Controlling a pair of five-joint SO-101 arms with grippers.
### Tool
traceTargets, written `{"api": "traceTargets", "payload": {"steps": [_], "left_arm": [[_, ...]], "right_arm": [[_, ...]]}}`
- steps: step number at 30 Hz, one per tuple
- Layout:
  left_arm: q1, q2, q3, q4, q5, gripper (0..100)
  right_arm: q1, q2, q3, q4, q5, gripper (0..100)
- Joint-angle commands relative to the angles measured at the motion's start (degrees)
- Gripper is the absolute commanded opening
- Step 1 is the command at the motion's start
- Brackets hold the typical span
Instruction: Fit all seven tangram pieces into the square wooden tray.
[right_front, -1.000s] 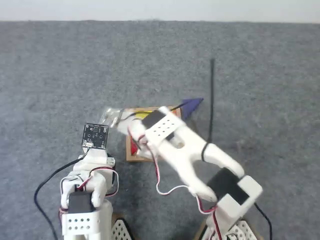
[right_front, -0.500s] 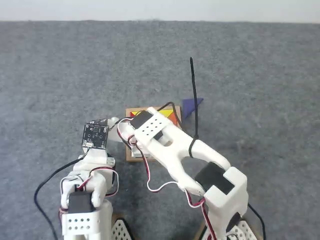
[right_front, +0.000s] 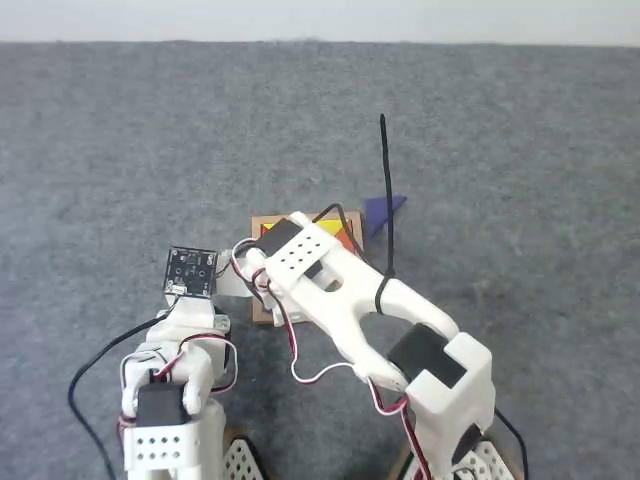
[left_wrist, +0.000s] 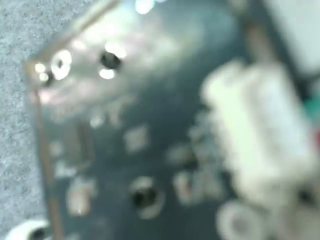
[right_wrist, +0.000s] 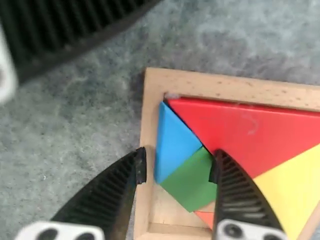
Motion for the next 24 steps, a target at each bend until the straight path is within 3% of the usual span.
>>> {"api": "traceTargets", "payload": {"steps": [1, 10, 17, 24], "left_arm": [[0.2, -1.1, -0.7, 0.2, 0.0, 2], [0.1, -1.1, -0.7, 0.2, 0.0, 2], [0.1, -1.1, -0.7, 0.2, 0.0, 2], [0.1, -1.1, -0.7, 0.2, 0.0, 2]], "right_arm": [[1.3, -0.3, -4.7, 0.5, -1.1, 21.9], [9.5, -4.6, -7.9, 0.9, -8.3, 21.0], [22.4, -11.6, -7.0, 1.0, -15.5, 16.2], [10.7, -9.8, 1.8, -3.6, -23.9, 19.5]]}}
